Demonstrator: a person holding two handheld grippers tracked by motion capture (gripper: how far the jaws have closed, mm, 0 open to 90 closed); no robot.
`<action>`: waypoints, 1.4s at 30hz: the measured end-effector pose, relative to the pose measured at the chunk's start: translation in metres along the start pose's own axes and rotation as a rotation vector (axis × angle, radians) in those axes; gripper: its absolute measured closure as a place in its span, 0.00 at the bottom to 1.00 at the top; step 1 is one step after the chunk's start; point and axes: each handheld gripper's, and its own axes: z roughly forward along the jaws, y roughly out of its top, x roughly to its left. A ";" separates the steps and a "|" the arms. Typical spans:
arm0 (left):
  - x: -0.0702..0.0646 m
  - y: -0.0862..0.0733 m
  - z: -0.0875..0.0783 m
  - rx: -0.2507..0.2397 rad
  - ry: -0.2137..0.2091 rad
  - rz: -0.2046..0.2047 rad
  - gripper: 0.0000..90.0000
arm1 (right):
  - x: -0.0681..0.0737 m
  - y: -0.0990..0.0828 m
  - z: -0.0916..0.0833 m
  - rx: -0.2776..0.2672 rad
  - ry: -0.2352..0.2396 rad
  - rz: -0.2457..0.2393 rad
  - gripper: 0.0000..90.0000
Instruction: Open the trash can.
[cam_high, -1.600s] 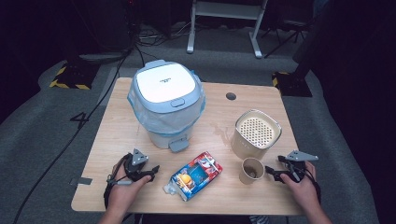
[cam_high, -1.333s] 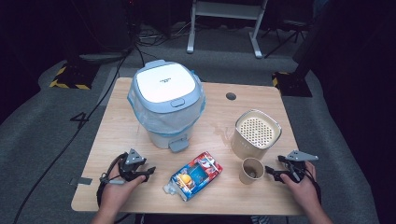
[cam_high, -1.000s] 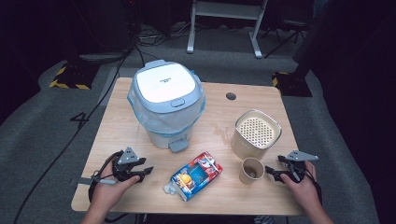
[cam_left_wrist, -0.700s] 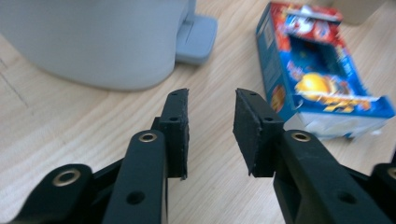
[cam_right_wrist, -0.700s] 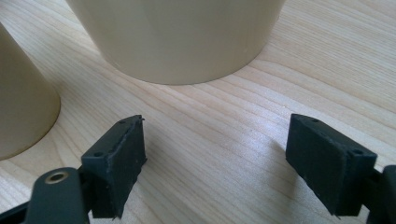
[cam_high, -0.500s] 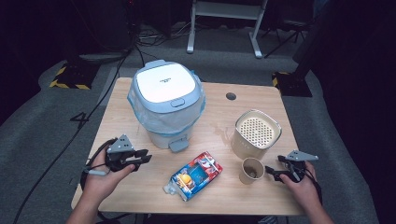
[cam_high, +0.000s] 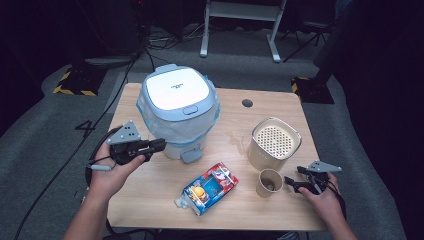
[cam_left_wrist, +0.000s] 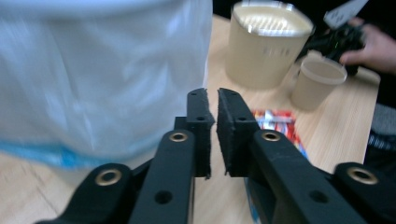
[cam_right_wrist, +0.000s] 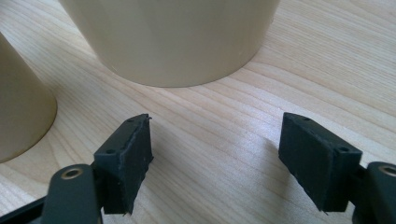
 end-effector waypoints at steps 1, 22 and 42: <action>0.000 0.005 -0.001 -0.012 0.002 0.006 0.95 | 0.000 0.000 0.000 0.000 0.001 -0.001 0.29; 0.009 0.074 0.026 -0.119 -0.045 0.055 1.00 | 0.000 0.000 0.000 -0.001 0.002 -0.001 0.29; 0.012 0.092 0.061 0.012 0.063 0.055 1.00 | 0.000 0.000 0.000 -0.001 0.002 -0.002 0.29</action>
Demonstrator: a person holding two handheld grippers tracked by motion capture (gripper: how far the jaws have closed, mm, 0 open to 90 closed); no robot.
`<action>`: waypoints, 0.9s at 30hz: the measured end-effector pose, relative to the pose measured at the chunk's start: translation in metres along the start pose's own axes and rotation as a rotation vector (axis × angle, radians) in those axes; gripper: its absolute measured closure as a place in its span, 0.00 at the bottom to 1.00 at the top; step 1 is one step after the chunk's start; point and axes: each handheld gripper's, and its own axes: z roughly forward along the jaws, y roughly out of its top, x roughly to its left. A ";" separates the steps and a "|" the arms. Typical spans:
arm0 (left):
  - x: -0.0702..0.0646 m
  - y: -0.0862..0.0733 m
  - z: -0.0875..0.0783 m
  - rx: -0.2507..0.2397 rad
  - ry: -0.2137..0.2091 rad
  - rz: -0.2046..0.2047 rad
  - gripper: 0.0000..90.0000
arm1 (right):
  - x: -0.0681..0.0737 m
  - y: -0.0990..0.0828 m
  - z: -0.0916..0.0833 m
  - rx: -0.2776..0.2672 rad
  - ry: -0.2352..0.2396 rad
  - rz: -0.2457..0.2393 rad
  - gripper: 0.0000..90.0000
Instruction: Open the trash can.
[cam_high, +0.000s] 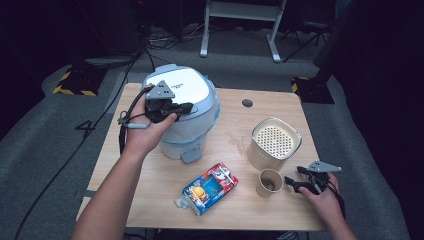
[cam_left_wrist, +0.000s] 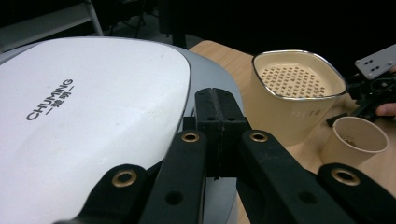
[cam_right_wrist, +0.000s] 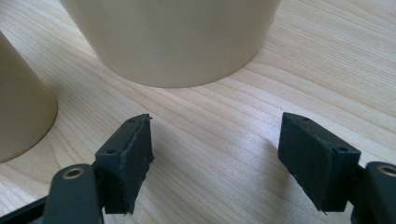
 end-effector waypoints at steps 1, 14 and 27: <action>-0.002 0.001 0.000 0.010 0.010 0.003 1.00 | 0.000 0.000 0.000 -0.001 -0.001 0.000 0.29; -0.010 0.005 0.003 0.030 0.069 0.025 1.00 | 0.000 0.000 0.000 -0.001 0.000 0.001 0.29; -0.028 0.002 -0.013 -0.109 -0.093 -0.022 0.59 | 0.000 0.000 0.000 0.000 0.000 0.000 0.29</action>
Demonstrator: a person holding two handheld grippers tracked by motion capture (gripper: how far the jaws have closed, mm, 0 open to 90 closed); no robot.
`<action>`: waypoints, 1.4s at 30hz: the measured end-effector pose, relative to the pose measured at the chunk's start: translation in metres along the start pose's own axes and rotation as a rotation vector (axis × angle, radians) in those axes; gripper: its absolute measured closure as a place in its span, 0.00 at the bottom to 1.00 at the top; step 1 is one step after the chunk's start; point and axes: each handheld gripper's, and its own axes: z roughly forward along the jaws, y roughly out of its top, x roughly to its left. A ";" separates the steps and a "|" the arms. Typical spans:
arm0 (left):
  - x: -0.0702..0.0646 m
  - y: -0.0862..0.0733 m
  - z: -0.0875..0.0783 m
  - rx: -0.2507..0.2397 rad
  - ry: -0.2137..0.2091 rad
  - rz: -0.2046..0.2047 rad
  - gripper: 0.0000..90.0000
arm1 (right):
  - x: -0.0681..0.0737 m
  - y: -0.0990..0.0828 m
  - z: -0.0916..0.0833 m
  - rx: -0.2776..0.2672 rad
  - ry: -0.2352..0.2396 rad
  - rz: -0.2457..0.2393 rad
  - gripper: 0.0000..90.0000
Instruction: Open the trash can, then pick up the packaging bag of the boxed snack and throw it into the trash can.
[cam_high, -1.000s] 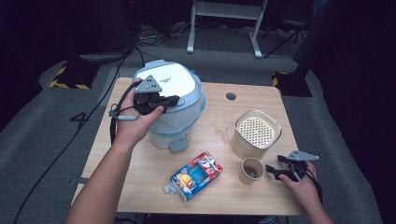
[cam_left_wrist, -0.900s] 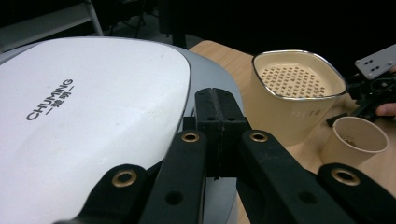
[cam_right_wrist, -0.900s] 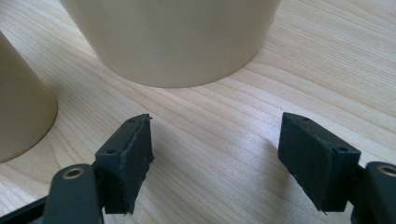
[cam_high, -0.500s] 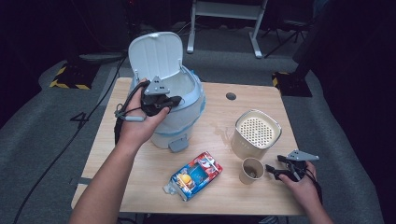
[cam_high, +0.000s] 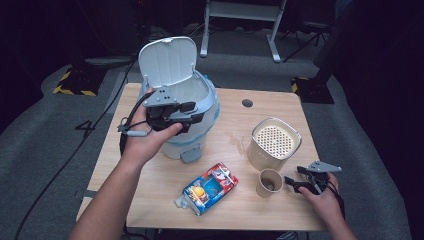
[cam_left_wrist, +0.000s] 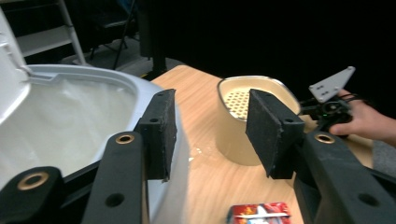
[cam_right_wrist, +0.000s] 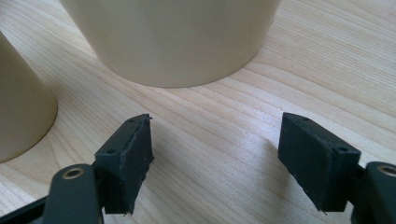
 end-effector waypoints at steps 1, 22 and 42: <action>-0.005 -0.002 -0.001 0.004 -0.005 0.009 0.59 | 0.000 0.000 0.000 0.000 0.000 0.000 0.29; -0.040 -0.102 0.032 0.087 -0.090 -0.070 0.56 | 0.000 0.000 0.000 0.000 0.001 -0.001 0.29; -0.034 -0.170 0.089 0.282 -0.074 -0.157 0.60 | 0.000 0.001 0.001 0.000 0.003 -0.004 0.29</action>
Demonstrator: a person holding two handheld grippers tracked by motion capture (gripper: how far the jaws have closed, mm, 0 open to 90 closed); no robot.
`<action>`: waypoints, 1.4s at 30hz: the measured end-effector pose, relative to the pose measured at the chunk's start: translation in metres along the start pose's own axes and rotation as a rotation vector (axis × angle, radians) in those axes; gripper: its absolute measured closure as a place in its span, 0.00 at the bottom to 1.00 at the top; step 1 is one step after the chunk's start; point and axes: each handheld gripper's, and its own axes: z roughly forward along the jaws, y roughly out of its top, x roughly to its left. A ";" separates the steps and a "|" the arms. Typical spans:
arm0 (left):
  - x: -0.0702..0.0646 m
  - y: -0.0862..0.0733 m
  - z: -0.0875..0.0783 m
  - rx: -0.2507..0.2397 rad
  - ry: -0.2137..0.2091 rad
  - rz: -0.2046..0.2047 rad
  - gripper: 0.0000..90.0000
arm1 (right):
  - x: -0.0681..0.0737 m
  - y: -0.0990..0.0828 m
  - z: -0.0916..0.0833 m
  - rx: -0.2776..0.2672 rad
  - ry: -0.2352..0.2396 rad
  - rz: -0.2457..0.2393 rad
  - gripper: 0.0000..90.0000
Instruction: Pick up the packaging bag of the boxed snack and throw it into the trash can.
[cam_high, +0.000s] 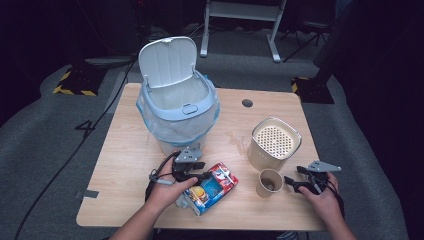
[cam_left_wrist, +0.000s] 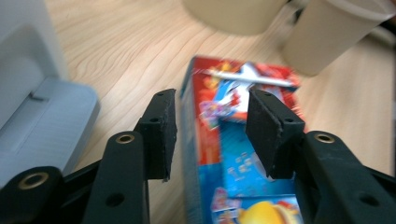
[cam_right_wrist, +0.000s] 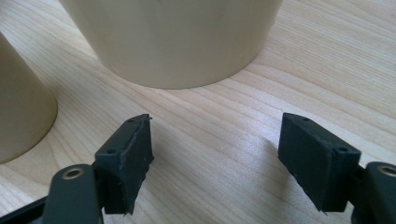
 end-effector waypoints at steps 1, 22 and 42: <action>0.003 -0.001 0.003 0.017 0.010 -0.010 0.62 | 0.000 0.000 0.000 0.000 0.001 0.000 0.29; 0.011 -0.008 0.012 0.156 0.005 -0.080 0.87 | 0.000 0.000 0.000 0.000 0.000 0.001 0.29; -0.005 0.021 -0.033 -0.109 0.025 0.005 0.99 | 0.000 0.000 0.000 0.000 0.001 0.000 0.29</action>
